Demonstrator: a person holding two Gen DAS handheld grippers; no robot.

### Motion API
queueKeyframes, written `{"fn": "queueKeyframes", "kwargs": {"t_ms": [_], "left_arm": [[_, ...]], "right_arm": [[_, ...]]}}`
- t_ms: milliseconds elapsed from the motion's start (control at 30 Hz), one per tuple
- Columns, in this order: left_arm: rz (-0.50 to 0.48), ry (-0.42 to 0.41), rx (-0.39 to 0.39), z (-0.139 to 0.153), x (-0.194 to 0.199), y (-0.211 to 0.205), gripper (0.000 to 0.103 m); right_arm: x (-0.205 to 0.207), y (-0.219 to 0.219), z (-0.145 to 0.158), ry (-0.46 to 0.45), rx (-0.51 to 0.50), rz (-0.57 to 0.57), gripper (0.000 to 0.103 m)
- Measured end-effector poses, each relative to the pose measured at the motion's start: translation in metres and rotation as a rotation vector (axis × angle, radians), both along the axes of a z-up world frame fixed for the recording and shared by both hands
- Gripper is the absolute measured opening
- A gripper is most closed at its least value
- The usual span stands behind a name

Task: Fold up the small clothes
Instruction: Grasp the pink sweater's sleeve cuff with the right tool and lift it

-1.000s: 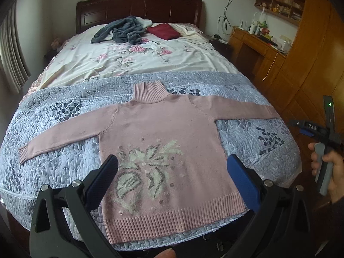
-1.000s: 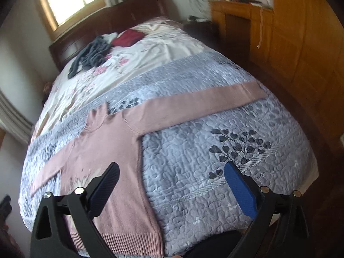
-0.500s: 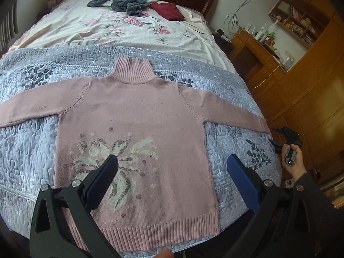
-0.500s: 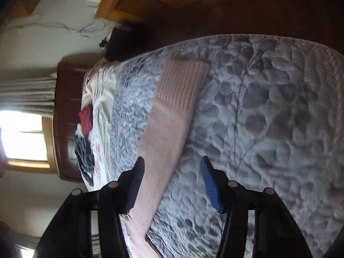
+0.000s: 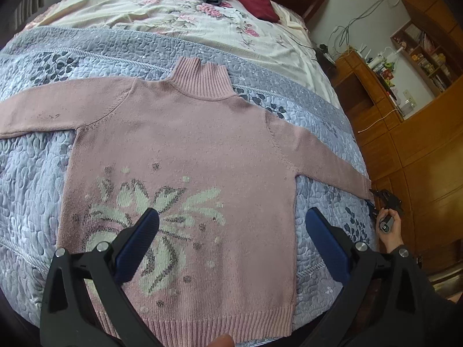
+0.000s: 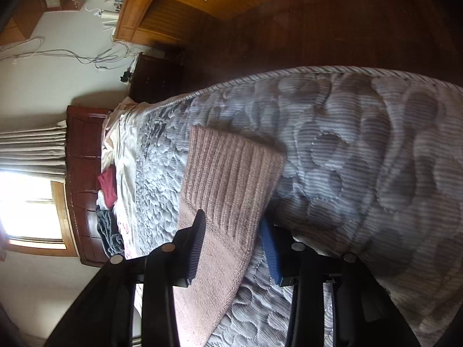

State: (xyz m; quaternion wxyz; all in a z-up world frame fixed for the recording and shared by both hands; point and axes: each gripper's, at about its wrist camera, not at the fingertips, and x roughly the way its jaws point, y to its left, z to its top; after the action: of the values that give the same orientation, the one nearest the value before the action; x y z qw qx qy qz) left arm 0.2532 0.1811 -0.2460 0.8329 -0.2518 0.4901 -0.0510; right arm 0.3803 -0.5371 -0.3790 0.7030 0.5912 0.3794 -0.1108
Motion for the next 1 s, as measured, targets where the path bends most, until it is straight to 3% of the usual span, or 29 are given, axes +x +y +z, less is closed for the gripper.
{"fn": "queueKeyframes", "kwargs": {"t_ms": [33,67,167,233,400,533,733,1000], "left_arm": [[0.013,0.010,-0.015,-0.003,0.002,0.004,0.100],[0.024,0.018,-0.028,-0.006,0.004,0.008,0.100],[0.042,0.033,-0.047,-0.012,0.011,0.018,0.100],[0.032,0.037,-0.048,-0.014,0.019,0.022,0.100],[0.016,0.010,-0.037,-0.009,0.040,0.033,0.100],[0.003,-0.023,-0.052,0.001,0.053,0.036,0.100],[-0.034,-0.052,-0.097,0.010,0.072,0.039,0.100],[-0.102,-0.051,-0.227,0.000,0.112,0.038,0.100]], "right_arm": [[0.003,0.000,0.002,0.000,-0.011,0.010,0.024],[0.006,0.001,0.004,-0.001,-0.025,0.022,0.009],[0.014,0.012,0.030,-0.033,-0.102,0.062,0.007],[0.027,0.036,0.066,-0.069,-0.208,0.144,0.006],[0.054,0.141,0.170,-0.214,-0.470,0.386,0.006],[0.061,0.235,0.219,-0.297,-0.629,0.545,0.006],[0.064,0.357,0.228,-0.328,-0.800,0.731,0.006],[0.028,0.478,0.180,-0.314,-1.059,0.945,0.006]]}}
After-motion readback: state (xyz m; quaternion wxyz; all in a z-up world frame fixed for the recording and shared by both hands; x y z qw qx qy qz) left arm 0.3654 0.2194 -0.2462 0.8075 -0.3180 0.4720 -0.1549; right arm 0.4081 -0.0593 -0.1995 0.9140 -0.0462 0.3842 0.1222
